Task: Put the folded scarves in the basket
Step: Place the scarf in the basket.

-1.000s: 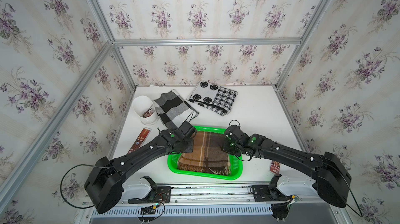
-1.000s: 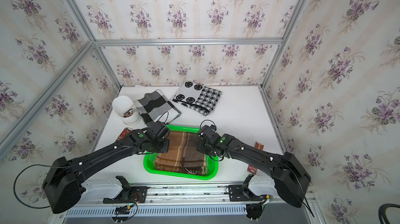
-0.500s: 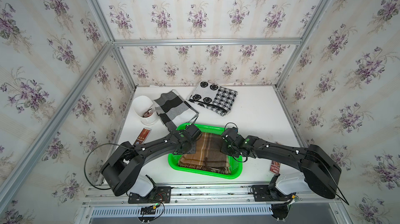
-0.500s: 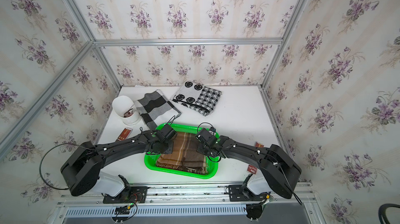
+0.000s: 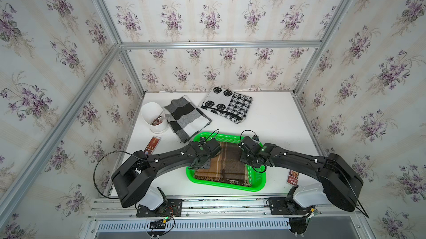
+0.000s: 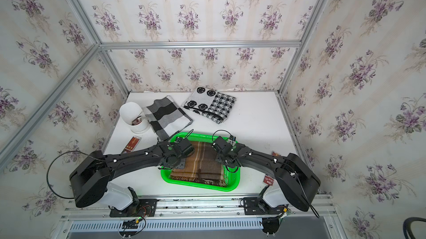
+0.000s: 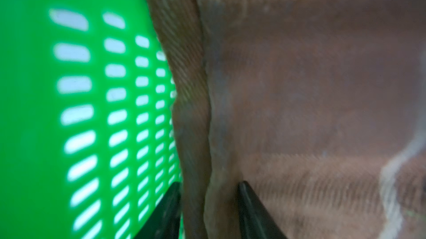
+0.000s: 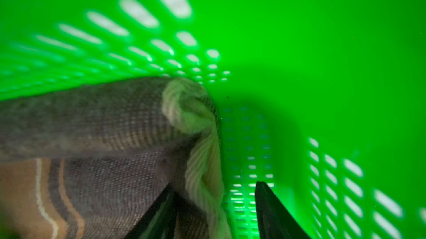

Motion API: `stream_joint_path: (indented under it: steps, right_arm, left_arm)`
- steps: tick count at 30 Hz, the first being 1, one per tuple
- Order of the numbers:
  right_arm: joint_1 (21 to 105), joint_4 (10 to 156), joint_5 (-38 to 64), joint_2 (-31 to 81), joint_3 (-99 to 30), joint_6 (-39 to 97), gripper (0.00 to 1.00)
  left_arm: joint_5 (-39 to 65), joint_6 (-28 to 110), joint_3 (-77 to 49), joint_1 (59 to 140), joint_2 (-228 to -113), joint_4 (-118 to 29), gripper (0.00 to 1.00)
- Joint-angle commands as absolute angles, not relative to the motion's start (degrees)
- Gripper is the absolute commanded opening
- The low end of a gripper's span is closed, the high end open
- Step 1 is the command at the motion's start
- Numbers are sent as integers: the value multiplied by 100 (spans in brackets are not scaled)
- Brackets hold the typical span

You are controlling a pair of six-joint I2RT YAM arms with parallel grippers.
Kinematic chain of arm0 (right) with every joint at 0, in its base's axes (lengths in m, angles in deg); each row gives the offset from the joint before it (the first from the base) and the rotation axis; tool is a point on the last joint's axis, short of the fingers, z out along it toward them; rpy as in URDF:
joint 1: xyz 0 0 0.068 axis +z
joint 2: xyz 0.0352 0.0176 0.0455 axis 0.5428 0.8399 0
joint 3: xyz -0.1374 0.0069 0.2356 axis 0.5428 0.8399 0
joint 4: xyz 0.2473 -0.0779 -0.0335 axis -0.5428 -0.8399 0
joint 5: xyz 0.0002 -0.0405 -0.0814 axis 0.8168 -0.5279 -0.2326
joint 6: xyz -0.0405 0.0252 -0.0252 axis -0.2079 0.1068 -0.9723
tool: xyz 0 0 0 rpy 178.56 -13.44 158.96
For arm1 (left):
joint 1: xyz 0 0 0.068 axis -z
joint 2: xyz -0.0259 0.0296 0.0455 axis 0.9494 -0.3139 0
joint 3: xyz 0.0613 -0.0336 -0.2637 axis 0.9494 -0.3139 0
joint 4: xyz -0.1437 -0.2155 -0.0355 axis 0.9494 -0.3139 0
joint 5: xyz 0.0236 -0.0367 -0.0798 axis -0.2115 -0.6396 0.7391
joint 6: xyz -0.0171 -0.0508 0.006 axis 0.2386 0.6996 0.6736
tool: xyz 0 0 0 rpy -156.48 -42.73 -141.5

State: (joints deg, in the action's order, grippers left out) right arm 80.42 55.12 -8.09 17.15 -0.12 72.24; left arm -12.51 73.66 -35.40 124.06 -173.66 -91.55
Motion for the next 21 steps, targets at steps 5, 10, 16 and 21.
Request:
stream_joint_path:
  steps: [5, 10, 16, 21]
  right_arm:
    - [8033, 5030, -1040, 1478, -674, 6613, 55]
    - [8018, 4774, -990, 1034, -1038, 6602, 57]
    - [7165, 4879, -452, 885, -1740, 6215, 64]
    - [5699, 5484, 440, 1821, -2365, 5810, 73]
  left_arm:
    - [-1907, 7734, -2732, 12637, -16942, -10148, 64]
    - [-2058, 7584, -1968, 12631, -16423, -10593, 66]
    - [-2060, 6983, -1198, 12128, -16229, -10462, 69]
    - [-1319, 6354, -606, 11057, -16652, -9975, 69]
